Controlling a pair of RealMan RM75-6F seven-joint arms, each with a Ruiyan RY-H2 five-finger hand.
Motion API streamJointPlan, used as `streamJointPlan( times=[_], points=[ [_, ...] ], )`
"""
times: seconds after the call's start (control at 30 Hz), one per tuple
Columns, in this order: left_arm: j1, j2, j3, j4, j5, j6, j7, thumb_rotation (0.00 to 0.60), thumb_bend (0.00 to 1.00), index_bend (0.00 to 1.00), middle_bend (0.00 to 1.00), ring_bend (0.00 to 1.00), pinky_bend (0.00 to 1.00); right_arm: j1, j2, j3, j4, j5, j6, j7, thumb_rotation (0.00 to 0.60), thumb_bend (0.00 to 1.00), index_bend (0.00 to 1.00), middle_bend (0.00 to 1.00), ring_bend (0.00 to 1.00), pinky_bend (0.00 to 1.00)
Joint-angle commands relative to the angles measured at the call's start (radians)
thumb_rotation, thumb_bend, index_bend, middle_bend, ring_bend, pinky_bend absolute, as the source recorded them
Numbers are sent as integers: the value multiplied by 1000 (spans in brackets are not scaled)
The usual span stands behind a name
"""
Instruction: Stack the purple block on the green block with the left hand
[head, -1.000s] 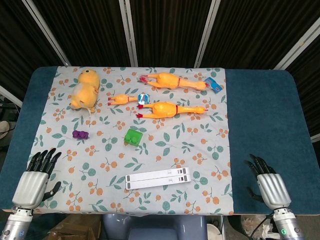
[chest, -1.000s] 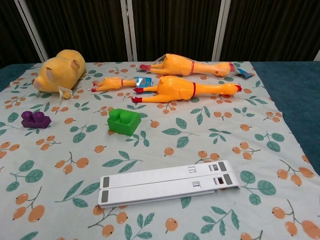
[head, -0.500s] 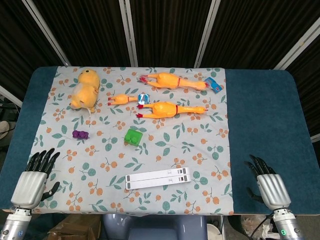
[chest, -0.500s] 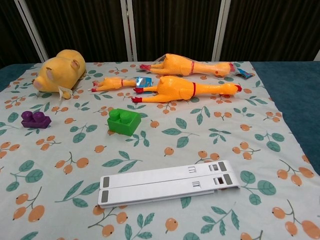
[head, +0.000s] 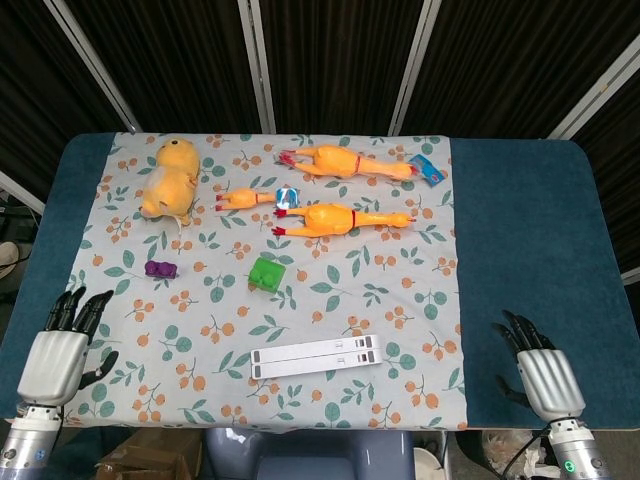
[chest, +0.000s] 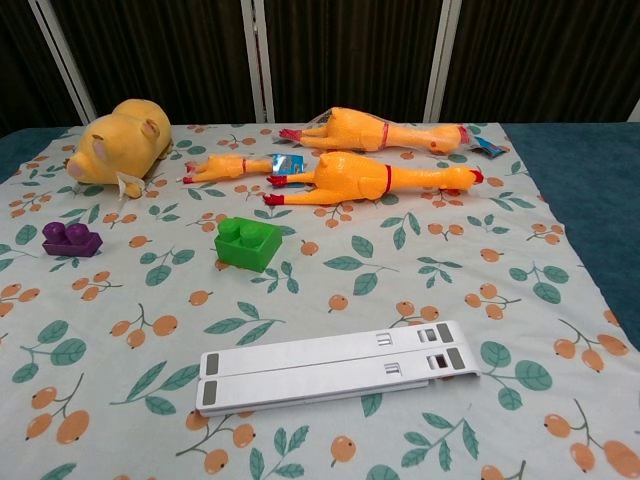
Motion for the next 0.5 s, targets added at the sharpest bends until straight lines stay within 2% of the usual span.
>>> streamJointPlan(
  times=[0.03, 0.13, 0.23, 0.37, 0.5],
  points=[
    [-46, -38, -85, 42, -97, -28, 18, 600, 303, 138, 251, 0, 0, 1, -2, 2, 0, 2, -2, 0, 600, 294, 185, 77, 86, 271],
    [-112, -54, -169, 63, -218, -107, 40, 600, 303, 193, 277, 0, 0, 3, -3, 3, 2, 6, -4, 0, 600, 293, 185, 77, 86, 271],
    [-176, -69, -230, 83, -325, -177, 98, 600, 303, 214, 284, 0, 0, 4, -5, 3, 3, 10, -9, -3, 600, 294, 185, 77, 86, 271],
    [-250, -106, -271, 128, -432, -237, 205, 600, 303, 194, 289, 0, 0, 4, -7, 3, 3, 13, -13, -8, 600, 294, 185, 77, 87, 271],
    [-314, -144, -304, 168, -535, -277, 289, 600, 303, 249, 301, 1, 0, 6, -10, 3, 5, 19, -19, -15, 600, 294, 185, 77, 86, 271]
  ],
)
